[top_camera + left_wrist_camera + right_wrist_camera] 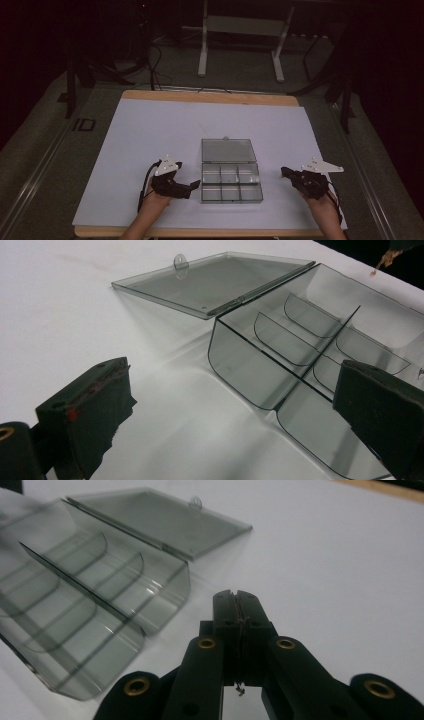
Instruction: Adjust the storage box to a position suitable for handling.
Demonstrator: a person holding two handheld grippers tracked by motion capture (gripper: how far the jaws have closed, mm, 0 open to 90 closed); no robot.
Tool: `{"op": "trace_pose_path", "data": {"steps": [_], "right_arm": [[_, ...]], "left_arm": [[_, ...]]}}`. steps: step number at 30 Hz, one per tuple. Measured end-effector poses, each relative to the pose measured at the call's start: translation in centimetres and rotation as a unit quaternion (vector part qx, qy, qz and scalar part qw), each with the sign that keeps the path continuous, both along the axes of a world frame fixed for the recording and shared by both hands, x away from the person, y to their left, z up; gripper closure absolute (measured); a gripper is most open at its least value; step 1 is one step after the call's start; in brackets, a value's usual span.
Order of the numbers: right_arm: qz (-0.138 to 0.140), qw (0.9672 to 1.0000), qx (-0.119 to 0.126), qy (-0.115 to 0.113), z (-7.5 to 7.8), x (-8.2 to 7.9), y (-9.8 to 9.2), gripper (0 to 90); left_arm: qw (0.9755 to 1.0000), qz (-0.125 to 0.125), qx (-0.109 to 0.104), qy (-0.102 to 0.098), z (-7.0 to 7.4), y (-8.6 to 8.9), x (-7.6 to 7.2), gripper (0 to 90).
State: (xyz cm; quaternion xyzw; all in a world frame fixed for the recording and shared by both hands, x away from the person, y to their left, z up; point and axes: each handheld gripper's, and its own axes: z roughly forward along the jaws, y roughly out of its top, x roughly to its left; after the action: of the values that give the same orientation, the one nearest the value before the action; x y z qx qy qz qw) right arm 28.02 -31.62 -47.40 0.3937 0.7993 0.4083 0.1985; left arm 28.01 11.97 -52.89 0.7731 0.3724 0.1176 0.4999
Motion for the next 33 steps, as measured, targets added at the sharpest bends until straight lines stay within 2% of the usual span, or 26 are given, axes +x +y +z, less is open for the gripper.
{"op": "trace_pose_path", "data": {"steps": [4,12,16,27,33], "right_arm": [[0.008,0.9999,0.004,-0.008,1.0,0.0,0.5,88.9],[0.031,0.9992,0.006,-0.023,2.9,0.2,2.2,88.9],[0.046,0.9984,0.016,-0.027,3.7,0.1,3.3,88.9],[0.085,0.9955,0.018,-0.038,4.7,0.0,6.1,88.9],[0.107,0.9933,0.024,-0.035,4.8,-0.1,7.8,88.9]], "left_arm": [[1.0,-0.002,0.0,-0.009,-0.1,0.1,-0.1,3.2],[1.0,0.002,-0.003,-0.009,-0.2,0.3,-0.1,3.2],[0.9999,0.005,-0.003,-0.01,-0.3,0.4,-0.1,3.2],[0.9998,0.008,-0.009,-0.016,-0.2,0.6,-0.3,3.2],[0.9998,0.008,-0.011,-0.015,-0.2,0.7,-0.3,3.2]]}}
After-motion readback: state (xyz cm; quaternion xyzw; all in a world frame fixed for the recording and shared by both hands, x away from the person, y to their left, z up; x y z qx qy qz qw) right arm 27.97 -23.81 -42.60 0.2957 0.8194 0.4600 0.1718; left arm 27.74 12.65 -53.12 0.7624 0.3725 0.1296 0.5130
